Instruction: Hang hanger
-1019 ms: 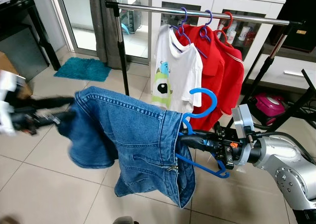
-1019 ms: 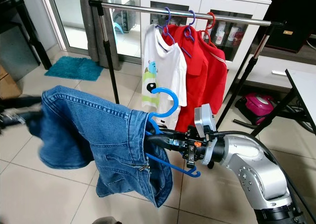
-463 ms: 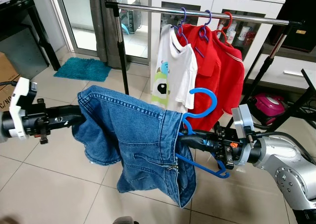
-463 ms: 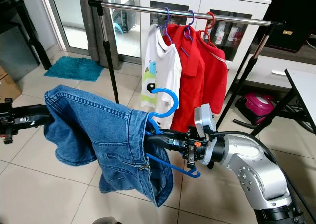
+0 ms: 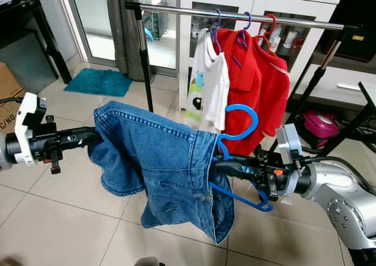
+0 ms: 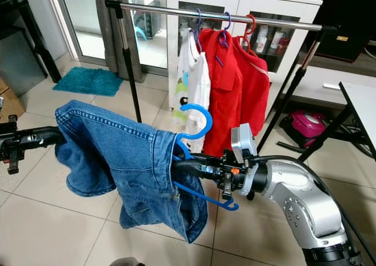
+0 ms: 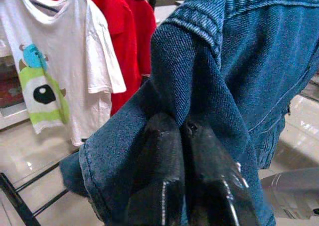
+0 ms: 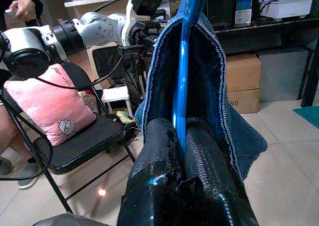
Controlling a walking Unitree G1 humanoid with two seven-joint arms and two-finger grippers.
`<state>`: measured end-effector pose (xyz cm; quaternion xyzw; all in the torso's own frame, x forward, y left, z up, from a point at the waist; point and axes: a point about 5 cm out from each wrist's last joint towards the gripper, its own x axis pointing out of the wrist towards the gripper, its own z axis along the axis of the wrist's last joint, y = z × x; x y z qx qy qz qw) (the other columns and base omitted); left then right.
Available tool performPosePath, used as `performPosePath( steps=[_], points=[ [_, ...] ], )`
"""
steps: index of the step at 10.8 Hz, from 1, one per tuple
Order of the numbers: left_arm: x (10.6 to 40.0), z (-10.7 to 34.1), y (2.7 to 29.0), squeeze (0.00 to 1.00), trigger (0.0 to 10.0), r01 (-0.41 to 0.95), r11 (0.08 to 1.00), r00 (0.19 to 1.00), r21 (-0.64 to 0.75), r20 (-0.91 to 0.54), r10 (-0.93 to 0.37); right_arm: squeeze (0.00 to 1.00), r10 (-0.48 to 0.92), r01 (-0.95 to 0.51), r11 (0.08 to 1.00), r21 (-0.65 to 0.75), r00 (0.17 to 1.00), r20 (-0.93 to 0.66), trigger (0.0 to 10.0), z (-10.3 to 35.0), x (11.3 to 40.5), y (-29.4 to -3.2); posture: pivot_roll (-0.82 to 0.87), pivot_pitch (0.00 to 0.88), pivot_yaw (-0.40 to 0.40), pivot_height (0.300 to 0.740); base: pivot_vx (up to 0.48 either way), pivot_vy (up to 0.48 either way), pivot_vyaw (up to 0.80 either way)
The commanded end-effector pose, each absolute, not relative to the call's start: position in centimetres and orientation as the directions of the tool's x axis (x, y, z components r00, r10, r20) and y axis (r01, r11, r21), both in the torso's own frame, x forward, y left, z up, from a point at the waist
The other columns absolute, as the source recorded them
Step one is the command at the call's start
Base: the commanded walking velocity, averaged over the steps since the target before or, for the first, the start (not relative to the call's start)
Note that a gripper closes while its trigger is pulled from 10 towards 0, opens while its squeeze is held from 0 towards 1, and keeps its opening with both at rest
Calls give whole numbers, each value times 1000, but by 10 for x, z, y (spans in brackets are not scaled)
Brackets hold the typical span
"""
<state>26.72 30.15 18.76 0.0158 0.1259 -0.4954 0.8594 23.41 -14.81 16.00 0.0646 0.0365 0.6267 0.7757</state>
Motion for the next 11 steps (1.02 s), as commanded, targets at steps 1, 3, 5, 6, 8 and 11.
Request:
performPosePath(
  steps=[1,3,5,6,8,11],
  points=[
    [269,190,302,0,0,849,520,493,-91,-216,-843,0,979,-976,189,104,196,56,10000,170,237,-147,23,0,-1,740,0,0,0],
    [270,191,304,0,0,837,541,517,-86,-201,-832,0,979,-976,191,104,197,57,10000,170,237,-146,24,0,-1,740,0,0,0],
    [272,196,310,0,0,803,594,581,-59,-148,-800,0,978,-975,196,104,202,57,10000,170,237,-146,23,0,2,740,0,0,0],
    [273,202,319,0,0,761,647,641,-41,-103,-761,0,975,-973,207,105,214,56,10000,169,237,-147,21,0,5,740,0,0,0],
    [272,208,343,0,0,642,767,766,1,-52,-641,0,970,-968,228,105,235,58,10000,168,238,-148,24,0,6,740,0,0,0],
    [273,203,368,0,0,407,911,913,65,-46,-404,0,969,-967,231,104,238,70,10000,169,240,-146,29,0,4,740,0,0,0]
  ],
)
